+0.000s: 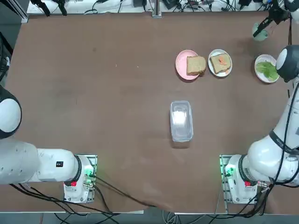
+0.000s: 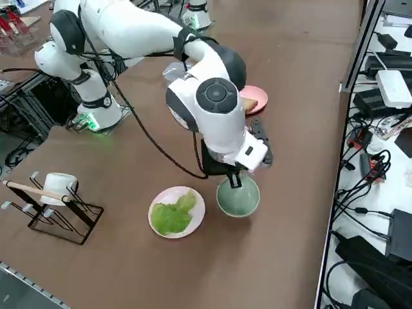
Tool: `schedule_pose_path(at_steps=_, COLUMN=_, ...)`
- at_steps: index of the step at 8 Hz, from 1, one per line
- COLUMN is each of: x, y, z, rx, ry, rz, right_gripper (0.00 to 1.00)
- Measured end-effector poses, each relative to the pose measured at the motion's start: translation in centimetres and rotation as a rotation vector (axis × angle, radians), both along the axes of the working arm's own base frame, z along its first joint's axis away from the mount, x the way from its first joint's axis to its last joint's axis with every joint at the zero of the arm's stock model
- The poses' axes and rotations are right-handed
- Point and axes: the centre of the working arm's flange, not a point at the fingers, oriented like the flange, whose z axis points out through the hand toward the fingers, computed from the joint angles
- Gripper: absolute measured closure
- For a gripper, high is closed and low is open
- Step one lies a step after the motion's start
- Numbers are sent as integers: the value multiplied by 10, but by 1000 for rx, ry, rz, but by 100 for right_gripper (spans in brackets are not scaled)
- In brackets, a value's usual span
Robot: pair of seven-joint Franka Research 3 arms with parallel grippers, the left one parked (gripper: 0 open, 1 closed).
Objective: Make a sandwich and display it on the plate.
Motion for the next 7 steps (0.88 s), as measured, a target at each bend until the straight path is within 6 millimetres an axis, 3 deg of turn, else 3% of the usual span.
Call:
schedule_pose_path(at_steps=3, x=6, y=-18, z=-19, rx=-172, ry=-33, rz=49, right_gripper=97)
schedule_pose_path(at_steps=7, x=13, y=-25, z=-54, rx=-223, ry=-88, rz=15, right_gripper=97)
